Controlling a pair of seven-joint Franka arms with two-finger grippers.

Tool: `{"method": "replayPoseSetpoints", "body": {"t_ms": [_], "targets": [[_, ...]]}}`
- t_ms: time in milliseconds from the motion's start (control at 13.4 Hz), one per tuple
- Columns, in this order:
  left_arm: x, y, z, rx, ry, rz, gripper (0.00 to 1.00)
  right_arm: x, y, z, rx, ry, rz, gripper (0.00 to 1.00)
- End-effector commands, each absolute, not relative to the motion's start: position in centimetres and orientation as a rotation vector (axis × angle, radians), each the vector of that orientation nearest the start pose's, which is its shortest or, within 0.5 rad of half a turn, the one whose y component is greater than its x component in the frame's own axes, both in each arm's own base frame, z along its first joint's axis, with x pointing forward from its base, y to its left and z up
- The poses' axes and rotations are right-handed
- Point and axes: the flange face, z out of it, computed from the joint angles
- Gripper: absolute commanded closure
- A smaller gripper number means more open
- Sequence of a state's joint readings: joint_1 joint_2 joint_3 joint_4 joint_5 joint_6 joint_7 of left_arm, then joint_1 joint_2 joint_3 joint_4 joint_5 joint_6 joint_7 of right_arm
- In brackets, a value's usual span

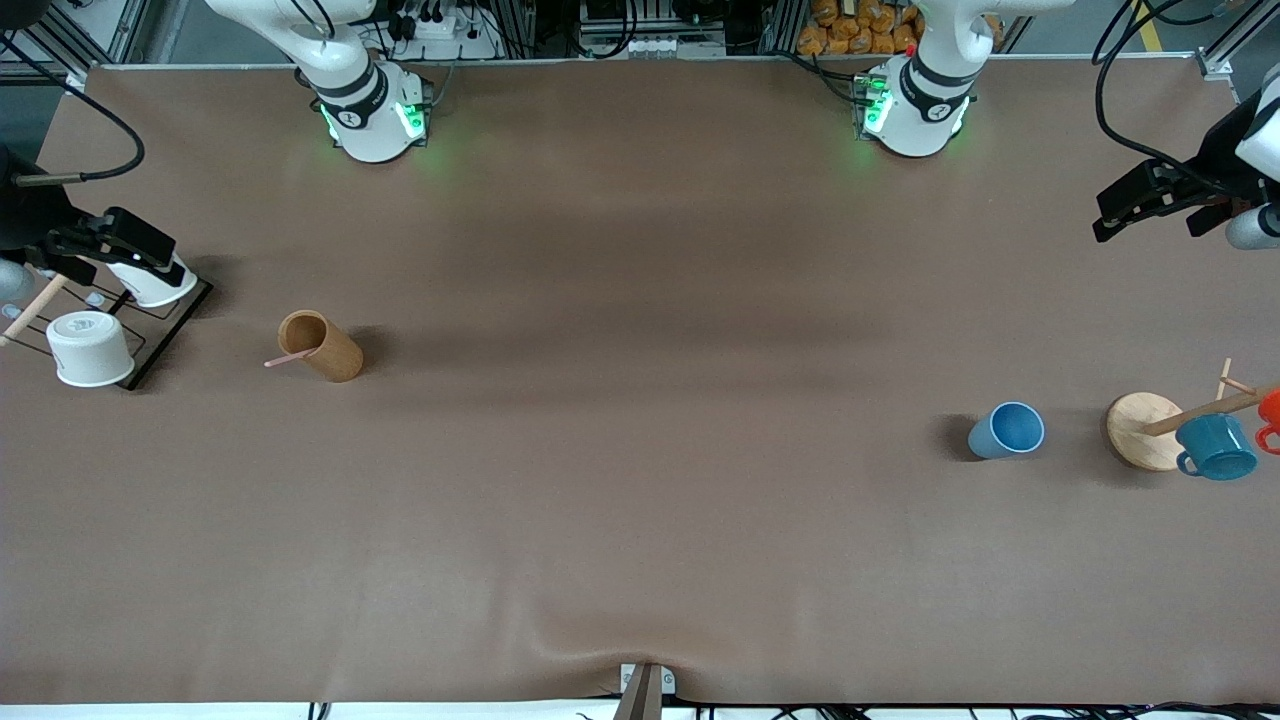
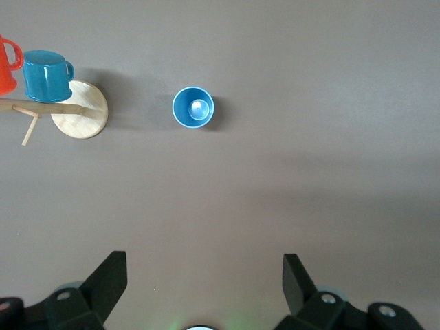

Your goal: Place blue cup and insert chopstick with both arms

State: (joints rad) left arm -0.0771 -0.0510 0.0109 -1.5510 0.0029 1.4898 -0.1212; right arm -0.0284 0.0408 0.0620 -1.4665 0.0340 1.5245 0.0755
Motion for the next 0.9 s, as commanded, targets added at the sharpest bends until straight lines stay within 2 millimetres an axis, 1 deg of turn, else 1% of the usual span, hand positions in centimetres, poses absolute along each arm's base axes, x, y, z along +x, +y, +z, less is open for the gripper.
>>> {"method": "replayPoseSetpoints", "body": {"t_ms": [0,225,299,449,749,824], "targets": [[53.0,-3.2,65.9,-3.138,-0.089,0.026,0.0,55.9,2.0,64.8,-3.115,0.049,-0.039,0.0],[53.1,-3.1,65.9,-3.138,-0.094,0.024,0.0,55.9,2.0,64.5,-3.117,0.049,-0.027,0.0],[53.1,-3.1,65.9,-3.138,-0.094,0.026,0.0,56.4,1.8,63.9,-3.117,0.051,-0.011,0.0],[53.8,-3.0,64.8,-3.134,-0.08,0.055,0.0,57.0,1.7,63.2,-3.118,0.049,0.004,0.0],[56.2,-1.7,61.1,-3.087,-0.105,0.082,0.0,58.2,2.7,60.7,-3.113,0.021,0.069,0.0],[56.8,-1.3,59.6,-3.077,-0.11,0.1,0.0,58.7,2.7,59.6,-3.111,0.022,0.102,0.0]]}}
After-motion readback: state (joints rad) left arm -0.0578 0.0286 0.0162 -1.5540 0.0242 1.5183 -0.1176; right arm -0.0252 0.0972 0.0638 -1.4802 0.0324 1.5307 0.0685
